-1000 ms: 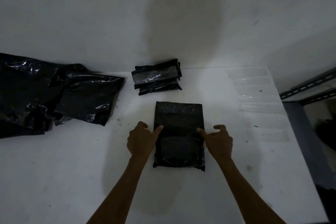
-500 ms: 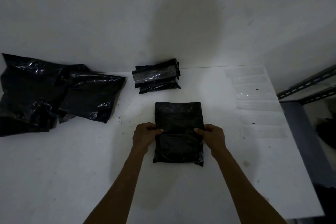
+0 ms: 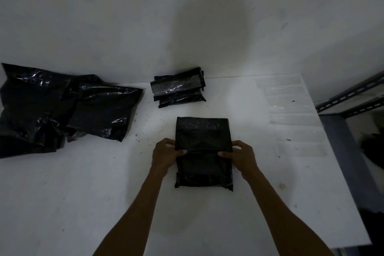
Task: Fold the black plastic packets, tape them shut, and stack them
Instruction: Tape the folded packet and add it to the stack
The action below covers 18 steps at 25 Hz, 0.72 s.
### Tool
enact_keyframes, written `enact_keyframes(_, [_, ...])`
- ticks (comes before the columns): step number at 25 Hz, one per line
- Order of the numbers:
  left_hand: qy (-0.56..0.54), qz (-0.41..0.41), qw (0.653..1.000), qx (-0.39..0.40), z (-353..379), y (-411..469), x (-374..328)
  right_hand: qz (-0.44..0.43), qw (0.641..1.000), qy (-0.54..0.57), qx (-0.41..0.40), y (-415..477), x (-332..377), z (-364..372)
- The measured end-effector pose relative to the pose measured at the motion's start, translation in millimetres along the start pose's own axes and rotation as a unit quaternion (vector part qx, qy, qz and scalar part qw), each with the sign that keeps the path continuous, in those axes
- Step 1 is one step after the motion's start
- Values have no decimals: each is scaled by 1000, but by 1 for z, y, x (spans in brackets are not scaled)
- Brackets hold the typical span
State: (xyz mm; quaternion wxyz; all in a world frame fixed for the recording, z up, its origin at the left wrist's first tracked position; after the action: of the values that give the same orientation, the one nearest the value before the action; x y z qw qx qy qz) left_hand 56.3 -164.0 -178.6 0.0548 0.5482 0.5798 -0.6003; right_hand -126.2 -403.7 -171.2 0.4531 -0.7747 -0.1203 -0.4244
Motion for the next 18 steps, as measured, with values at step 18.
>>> enact_keyframes(18, [-13,29,999,26,4,0,-2,-10,997,-62,-42,1,-3,2])
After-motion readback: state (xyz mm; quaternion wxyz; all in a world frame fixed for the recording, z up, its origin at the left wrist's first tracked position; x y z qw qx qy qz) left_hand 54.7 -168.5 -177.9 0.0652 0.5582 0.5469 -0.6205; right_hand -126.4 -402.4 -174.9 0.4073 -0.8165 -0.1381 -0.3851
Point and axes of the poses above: each hand's wrist, its own y-axis towards the middle knuckle, its own z-axis out of the palm, x = y × z, the point moved 10 cm from there along y, towards the middle knuckle, and after that the axes turned 3 degrees about x, right-handed, at the moved point
